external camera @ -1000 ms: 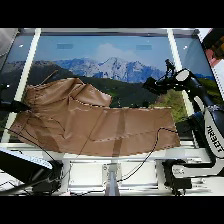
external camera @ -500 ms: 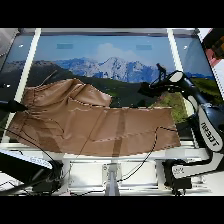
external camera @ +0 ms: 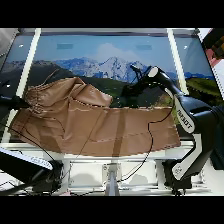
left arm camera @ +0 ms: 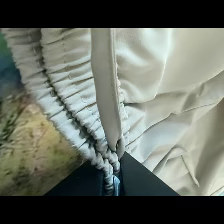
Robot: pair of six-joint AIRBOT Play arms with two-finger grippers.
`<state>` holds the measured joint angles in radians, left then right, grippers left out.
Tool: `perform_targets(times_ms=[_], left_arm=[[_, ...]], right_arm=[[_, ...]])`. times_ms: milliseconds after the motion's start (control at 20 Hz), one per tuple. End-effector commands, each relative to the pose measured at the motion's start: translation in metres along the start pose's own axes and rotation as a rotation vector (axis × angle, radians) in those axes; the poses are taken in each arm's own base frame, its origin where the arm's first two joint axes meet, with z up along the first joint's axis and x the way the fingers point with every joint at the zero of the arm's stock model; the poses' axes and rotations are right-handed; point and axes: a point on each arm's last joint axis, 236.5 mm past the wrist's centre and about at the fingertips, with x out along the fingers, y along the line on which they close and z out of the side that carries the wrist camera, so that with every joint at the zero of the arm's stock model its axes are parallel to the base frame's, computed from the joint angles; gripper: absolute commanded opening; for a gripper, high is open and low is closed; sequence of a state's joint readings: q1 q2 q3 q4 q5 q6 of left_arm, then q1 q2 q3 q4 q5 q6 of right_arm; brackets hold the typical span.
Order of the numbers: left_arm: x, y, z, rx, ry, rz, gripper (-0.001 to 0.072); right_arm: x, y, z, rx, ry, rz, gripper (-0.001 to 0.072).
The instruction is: Fold the clothes and pants, and hang the long-sleeved shirts on hangers.
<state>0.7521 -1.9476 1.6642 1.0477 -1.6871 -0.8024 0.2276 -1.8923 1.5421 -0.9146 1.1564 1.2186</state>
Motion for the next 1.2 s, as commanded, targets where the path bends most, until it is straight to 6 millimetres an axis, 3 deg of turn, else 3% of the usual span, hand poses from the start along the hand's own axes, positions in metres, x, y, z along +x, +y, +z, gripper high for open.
perform_targets(times_ms=[0, 100, 350, 550, 850, 1050, 1150], left_arm=[[0.008, -0.002, -0.003, 0.019, 0.061, 0.038, 0.0052], [0.009, 0.001, -0.006, -0.013, 0.082, 0.061, 0.0052], [-0.002, 0.002, -0.004, -0.034, 0.051, 0.088, 0.0052], [-0.007, 0.002, -0.002, -0.03, 0.036, 0.106, 0.0052], [-0.007, 0.002, -0.002, -0.03, 0.036, 0.105, 0.0052], [-0.007, 0.001, -0.002, -0.039, 0.037, 0.105, 0.0052], [-0.007, 0.0, -0.003, -0.041, 0.042, 0.1, 0.0052]], right_arm=[[0.013, 0.008, -0.004, -0.127, 0.084, -0.003, 0.0462], [0.022, 0.007, -0.014, -0.175, 0.13, -0.032, 0.0462], [0.05, 0.026, -0.029, -0.238, 0.189, -0.004, 0.0484], [0.059, 0.041, -0.02, -0.234, 0.143, 0.024, 0.0484], [0.068, 0.036, -0.001, -0.248, 0.065, -0.051, 0.0451], [0.076, 0.042, -0.006, -0.298, 0.081, -0.08, 0.0445], [0.079, 0.048, -0.005, -0.311, 0.075, -0.08, 0.0296]])
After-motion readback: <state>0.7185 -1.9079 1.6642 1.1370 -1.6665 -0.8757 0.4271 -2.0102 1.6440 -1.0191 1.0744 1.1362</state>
